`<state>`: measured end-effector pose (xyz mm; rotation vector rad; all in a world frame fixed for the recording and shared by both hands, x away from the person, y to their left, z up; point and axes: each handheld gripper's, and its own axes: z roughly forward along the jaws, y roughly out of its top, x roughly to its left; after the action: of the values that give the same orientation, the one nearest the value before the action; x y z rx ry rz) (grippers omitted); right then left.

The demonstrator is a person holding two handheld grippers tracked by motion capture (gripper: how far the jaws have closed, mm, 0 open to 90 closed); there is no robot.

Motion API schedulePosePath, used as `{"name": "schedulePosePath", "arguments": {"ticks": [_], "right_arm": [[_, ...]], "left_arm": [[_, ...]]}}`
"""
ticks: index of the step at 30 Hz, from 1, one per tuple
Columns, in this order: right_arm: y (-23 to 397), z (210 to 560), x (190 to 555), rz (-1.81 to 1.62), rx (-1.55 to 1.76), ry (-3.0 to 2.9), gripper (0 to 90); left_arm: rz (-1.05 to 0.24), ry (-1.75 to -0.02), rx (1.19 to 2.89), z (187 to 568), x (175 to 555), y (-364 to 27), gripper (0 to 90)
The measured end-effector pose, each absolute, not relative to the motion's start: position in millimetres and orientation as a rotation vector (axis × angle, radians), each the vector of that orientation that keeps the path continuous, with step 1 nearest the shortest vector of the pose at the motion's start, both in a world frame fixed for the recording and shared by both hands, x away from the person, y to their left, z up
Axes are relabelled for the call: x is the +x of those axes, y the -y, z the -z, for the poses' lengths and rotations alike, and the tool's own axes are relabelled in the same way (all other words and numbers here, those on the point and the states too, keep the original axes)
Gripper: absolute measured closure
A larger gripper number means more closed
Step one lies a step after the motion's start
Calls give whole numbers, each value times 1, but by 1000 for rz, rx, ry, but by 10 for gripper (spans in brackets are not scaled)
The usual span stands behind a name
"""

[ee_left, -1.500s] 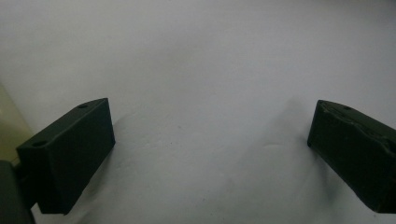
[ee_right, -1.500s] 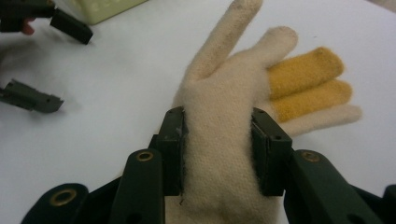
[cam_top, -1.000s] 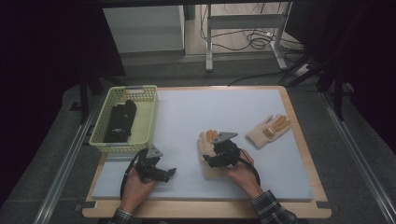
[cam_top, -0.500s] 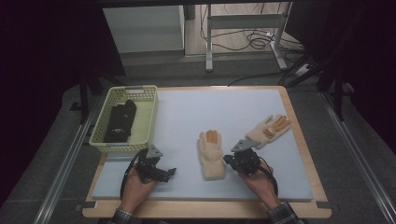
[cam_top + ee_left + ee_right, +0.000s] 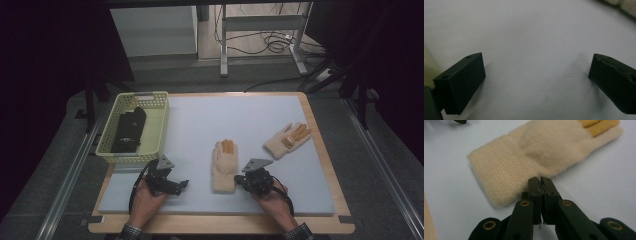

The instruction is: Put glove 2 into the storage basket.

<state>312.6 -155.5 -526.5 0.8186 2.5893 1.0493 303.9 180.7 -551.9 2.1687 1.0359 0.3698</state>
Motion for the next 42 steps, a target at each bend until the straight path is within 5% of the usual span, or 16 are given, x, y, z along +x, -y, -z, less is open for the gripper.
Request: {"name": "schedulePosePath", "arguments": {"ticks": [21, 30, 42], "right_arm": [[236, 495, 356, -1035, 1120, -2319, 581], [269, 487, 380, -999, 1255, -2202, 546], [286, 501, 424, -853, 1416, -2064, 372]], "left_arm": [[-369, -1038, 2167, 552, 304, -181, 9], [-369, -1038, 2167, 552, 304, -181, 8], [-369, -1038, 2167, 552, 304, -181, 8]]}}
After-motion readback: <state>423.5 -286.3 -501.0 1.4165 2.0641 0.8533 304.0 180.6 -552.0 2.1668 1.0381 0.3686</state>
